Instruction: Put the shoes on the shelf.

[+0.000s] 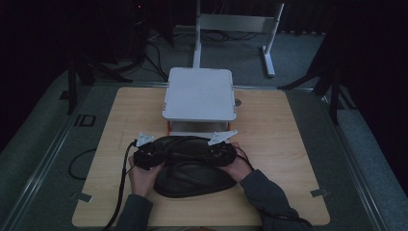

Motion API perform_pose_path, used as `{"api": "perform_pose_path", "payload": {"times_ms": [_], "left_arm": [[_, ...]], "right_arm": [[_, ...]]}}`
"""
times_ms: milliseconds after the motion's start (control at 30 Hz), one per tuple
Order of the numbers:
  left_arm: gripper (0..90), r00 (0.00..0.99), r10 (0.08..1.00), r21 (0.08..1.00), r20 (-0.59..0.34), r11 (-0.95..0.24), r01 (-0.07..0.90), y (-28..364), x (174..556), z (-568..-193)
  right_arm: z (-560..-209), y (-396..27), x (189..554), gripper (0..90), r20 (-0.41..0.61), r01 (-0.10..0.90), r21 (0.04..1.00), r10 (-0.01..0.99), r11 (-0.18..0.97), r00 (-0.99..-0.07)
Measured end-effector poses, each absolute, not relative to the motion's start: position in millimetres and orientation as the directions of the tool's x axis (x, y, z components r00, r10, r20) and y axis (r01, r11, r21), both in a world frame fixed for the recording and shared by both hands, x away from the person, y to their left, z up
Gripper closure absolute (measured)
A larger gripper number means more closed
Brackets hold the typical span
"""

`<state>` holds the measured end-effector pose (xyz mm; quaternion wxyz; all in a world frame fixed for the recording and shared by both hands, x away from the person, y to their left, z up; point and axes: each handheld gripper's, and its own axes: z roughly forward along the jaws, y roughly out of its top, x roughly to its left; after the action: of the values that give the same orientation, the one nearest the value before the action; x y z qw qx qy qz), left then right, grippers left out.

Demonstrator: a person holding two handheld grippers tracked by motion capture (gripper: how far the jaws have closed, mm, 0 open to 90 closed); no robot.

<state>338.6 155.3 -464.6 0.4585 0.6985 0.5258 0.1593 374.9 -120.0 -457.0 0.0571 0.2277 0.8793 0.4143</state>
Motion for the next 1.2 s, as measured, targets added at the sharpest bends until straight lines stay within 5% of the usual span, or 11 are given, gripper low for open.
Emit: {"api": "perform_pose_path", "payload": {"times_ms": [267, 400, 600, 700, 900, 1200], "left_arm": [[49.2, 0.413, 0.861, 0.804, -0.297, -0.008, 0.595, 151, 342, -465], [50.0, 0.424, 0.85, 0.8, -0.313, -0.004, 0.599, 151, 340, -464], [51.3, 0.447, 0.837, 0.802, -0.317, -0.015, 0.597, 145, 341, -464], [51.1, 0.452, 0.836, 0.803, -0.312, -0.022, 0.596, 142, 341, -463], [51.0, 0.448, 0.839, 0.804, -0.31, -0.021, 0.595, 142, 341, -464], [51.5, 0.458, 0.833, 0.806, -0.309, -0.026, 0.591, 142, 340, -463]], "right_arm": [[-461, -120, 381, 69.9, 0.101, 0.35, 0.747, 0.423, 0.566, -0.9], [-460, -121, 380, 82.4, 0.104, 0.343, 0.735, 0.402, 0.585, -0.91], [-459, -129, 376, 84.4, 0.09, 0.338, 0.737, 0.411, 0.585, -0.907], [-459, -134, 374, 81.7, 0.087, 0.338, 0.746, 0.419, 0.574, -0.904], [-456, -138, 370, 50.8, 0.088, 0.3, 0.763, 0.369, 0.572, -0.925], [-473, -124, 371, 55.2, 0.033, 0.265, 0.725, 0.352, 0.635, -0.935]]}}
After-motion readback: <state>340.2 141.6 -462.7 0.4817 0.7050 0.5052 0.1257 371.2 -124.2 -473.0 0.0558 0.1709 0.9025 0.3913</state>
